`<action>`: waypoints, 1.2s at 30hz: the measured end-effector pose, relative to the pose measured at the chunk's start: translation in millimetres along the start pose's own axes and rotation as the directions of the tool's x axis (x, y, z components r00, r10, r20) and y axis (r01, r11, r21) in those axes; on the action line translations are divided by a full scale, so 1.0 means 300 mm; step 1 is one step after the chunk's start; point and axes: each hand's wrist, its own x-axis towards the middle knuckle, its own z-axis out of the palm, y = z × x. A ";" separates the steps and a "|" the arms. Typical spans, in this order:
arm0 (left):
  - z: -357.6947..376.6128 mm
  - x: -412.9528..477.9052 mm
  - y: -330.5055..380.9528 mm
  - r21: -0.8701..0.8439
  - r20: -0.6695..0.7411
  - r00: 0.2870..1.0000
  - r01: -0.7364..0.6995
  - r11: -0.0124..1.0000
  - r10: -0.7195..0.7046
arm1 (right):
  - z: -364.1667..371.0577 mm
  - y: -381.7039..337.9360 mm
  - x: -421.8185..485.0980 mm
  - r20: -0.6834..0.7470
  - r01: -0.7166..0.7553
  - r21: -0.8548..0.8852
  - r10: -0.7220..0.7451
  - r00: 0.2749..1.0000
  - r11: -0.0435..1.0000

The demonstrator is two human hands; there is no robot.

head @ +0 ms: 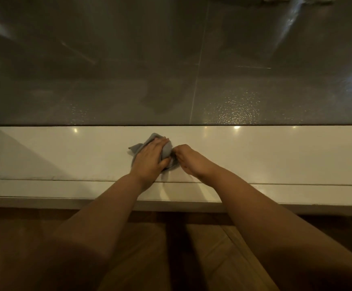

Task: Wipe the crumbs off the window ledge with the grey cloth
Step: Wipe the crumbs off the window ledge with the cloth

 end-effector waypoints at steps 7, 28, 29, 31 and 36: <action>-0.025 -0.028 0.024 -0.492 0.022 1.000 0.029 0.870 -0.022 | 0.042 -0.056 -0.033 -0.120 0.075 0.262 -0.045 0.992 0.962; -0.013 -0.121 0.086 -0.262 -0.036 0.995 0.085 0.961 -0.098 | -0.103 -0.001 -0.112 -0.383 0.237 0.609 0.019 0.923 0.757; -0.010 -0.121 0.084 -0.336 -0.010 0.990 0.131 0.933 -0.143 | -0.099 0.002 -0.120 -0.384 0.236 0.616 0.024 0.923 0.751; -0.017 -0.124 0.091 -0.529 0.112 0.971 0.237 0.815 -0.210 | -0.092 0.013 -0.143 -0.382 0.227 0.626 0.040 0.923 0.746; -0.040 -0.135 0.128 -0.643 0.158 0.975 0.222 0.733 -0.157 | -0.076 0.044 -0.212 -0.378 0.202 0.683 0.103 0.920 0.702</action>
